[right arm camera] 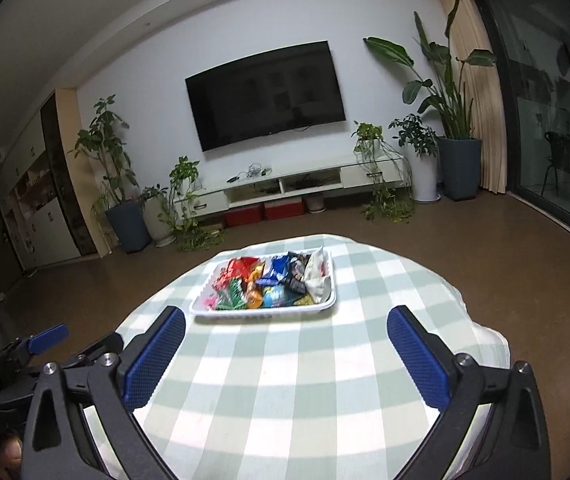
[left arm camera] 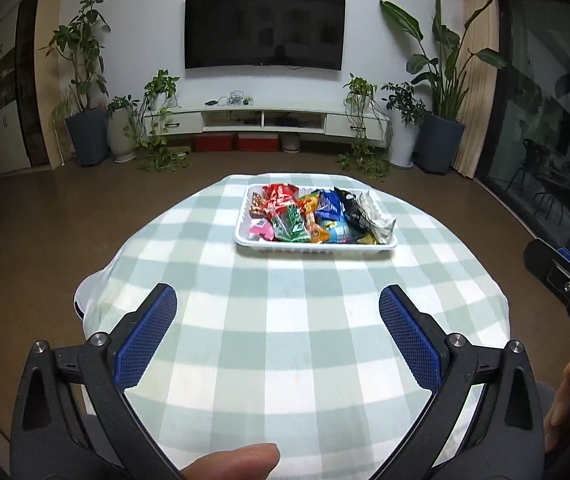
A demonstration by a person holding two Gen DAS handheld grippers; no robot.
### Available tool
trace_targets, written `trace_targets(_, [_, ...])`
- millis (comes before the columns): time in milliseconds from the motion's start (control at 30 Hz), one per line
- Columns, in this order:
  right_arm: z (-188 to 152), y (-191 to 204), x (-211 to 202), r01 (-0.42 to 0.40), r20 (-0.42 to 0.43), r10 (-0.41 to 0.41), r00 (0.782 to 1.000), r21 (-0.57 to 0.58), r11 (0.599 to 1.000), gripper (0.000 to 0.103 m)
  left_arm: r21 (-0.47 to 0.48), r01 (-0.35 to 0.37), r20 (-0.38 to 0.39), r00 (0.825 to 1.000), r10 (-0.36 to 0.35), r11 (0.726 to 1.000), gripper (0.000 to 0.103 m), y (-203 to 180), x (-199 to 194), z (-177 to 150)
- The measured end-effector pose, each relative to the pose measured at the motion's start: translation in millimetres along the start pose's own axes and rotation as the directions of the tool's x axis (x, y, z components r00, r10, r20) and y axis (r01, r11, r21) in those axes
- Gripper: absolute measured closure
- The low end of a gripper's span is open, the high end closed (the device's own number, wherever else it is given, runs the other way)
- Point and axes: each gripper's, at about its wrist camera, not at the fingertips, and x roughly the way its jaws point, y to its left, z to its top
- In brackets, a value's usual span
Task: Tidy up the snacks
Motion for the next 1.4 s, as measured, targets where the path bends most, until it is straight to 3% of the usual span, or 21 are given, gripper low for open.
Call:
trace_targets(367, [-12.0,15.6,-0.7,0.079,-0.027,-0.081,0.996,-0.064,0.995,0.000,-0.002,-0.023,-0.060,0.998,0.023,1.000,0.000,8.0,15.1,-18.1])
trace_targets(1400, [-23.2,20.8,7.9,0.095,-0.093,-0.103,0.990,-0.088,0.992,0.000,-0.007,-0.024,-0.101,0.995,0.023,1.000,0.000,15.0,36.3,-25.5])
